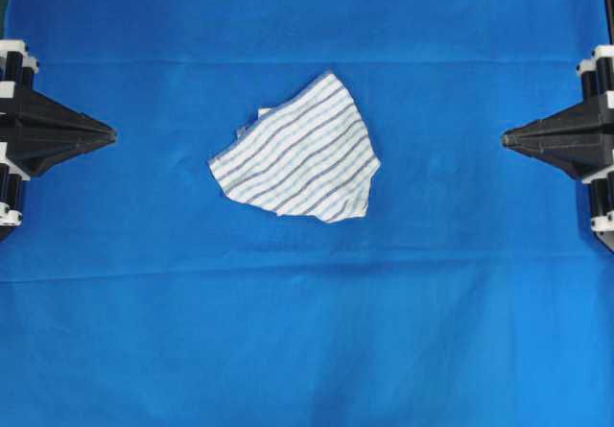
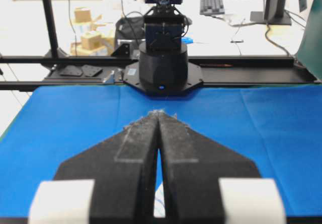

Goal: Hand over the towel.
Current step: 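Move the left gripper toward the left edge of the striped towel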

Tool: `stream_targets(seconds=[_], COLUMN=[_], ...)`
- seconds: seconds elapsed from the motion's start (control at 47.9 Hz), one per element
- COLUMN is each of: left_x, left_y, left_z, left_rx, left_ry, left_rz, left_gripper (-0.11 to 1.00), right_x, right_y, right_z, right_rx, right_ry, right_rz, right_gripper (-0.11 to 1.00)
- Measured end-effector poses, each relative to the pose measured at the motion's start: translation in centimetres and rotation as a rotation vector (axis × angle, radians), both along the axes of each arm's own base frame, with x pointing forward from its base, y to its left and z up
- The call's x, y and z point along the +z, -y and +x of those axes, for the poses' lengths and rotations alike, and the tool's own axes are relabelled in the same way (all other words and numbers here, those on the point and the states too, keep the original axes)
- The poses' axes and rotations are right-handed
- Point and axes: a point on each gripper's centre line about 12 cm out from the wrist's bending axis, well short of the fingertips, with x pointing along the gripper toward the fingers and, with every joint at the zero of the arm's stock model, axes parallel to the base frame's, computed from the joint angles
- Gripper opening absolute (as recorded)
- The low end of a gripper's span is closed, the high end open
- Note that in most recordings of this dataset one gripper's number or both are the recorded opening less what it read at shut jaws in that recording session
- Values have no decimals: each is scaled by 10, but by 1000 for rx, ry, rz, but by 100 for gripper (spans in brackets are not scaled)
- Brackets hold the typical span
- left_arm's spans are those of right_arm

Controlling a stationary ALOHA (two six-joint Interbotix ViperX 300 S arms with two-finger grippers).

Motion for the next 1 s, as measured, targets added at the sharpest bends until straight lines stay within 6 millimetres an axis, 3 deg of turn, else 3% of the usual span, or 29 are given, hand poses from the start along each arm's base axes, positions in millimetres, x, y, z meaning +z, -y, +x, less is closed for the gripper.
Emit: stream_targets(seconds=[0.292,0.563,0.668,0.855,0.939,1.001], left_x=[0,-3,-8,-35,-51,-65], left_y=[0,-6,-12,-20,-22,-23], left_z=[4,35,50,82,99,111], left_rx=[0,27,50,73,74,76], left_ry=[0,-80,-123,-285,-400,-485], left_rz=[-12,-8,-12,-28,-27,-33], left_gripper=[0,2,24,78,92,94], right_x=[2,2,1,-3,-4,-6], right_y=[0,0,0,0,0,0], right_z=[0,1,1,3,4,4], right_rx=[2,0,0,0,0,0], right_ry=[2,-3,-8,-32,-38,-46], right_rz=[0,2,2,2,2,2], right_gripper=[0,0,0,0,0,0])
